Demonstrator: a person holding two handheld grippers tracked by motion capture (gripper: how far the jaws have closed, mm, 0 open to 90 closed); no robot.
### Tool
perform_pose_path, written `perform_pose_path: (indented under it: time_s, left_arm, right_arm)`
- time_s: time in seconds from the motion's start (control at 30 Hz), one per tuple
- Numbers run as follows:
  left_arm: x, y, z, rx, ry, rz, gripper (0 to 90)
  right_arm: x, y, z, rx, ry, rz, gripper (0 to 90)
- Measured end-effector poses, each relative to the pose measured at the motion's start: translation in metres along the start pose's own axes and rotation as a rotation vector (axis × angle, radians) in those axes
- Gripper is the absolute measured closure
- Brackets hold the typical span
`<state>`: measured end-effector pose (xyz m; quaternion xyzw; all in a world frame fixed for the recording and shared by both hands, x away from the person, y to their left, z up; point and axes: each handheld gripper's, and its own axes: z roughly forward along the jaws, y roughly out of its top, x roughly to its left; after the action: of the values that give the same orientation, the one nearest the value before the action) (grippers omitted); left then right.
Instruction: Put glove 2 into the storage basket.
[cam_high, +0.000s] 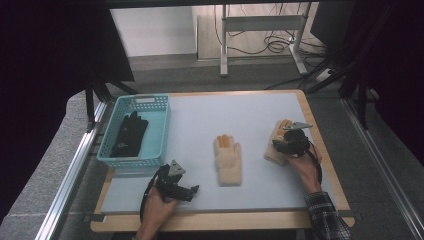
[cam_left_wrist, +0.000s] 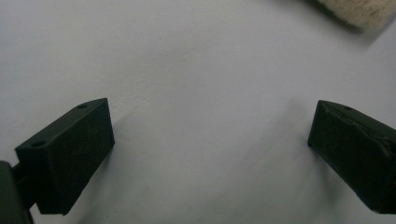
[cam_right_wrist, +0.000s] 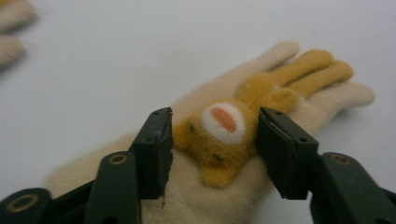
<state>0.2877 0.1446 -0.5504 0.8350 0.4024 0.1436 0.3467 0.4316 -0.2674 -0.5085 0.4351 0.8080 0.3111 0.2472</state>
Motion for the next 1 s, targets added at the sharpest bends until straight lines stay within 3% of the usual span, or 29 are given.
perform_pose_path:
  time_s: [0.07, 0.17, 0.27, 0.43, 0.67, 0.7, 0.77, 0.87, 0.9, 0.97, 1.0]
  left_arm:
    - [0.000, 0.000, 0.000, 0.000, 0.000, 0.000, 0.6]
    - [0.000, 0.000, 0.000, 0.000, 0.000, 0.000, 0.7]
    - [0.000, 0.000, 0.000, 0.000, 0.000, 0.000, 0.7]
    - [0.000, 0.000, 0.000, 0.000, 0.000, 0.000, 0.7]
    - [0.000, 0.000, 0.000, 0.000, -0.001, -0.001, 0.7]
    - [0.000, 0.000, 0.000, 0.001, -0.001, 0.000, 0.7]
    - [0.000, 0.000, 0.000, 0.001, -0.001, 0.000, 0.7]
    - [0.000, 0.000, 0.000, 0.001, -0.001, 0.000, 0.7]
    - [0.000, 0.000, 0.000, 0.000, 0.000, 0.001, 0.7]
    - [0.000, 0.000, 0.000, 0.000, 0.000, 0.001, 0.7]
    - [0.000, 0.000, 0.000, 0.000, 0.000, 0.000, 0.7]
  right_arm:
    - [0.001, -0.003, 0.004, 0.013, -0.034, -0.017, 52.3]
    - [-0.002, -0.003, 0.002, 0.009, -0.028, 0.023, 61.3]
    - [-0.003, -0.002, -0.002, 0.011, -0.012, 0.028, 64.9]
    - [-0.001, 0.000, -0.014, -0.033, 0.021, 0.048, 65.8]
    - [0.011, 0.016, -0.038, -0.097, 0.075, 0.026, 66.4]
    - [0.018, 0.023, -0.046, -0.119, 0.107, 0.013, 66.4]
    - [0.021, 0.025, -0.048, -0.128, 0.120, 0.009, 66.3]
    - [0.033, 0.035, -0.058, -0.165, 0.189, -0.019, 66.3]
    - [0.043, 0.041, -0.062, -0.186, 0.230, -0.044, 66.3]
    - [0.047, 0.044, -0.063, -0.192, 0.246, -0.053, 66.3]
    - [0.060, 0.050, -0.064, -0.204, 0.296, -0.092, 66.3]
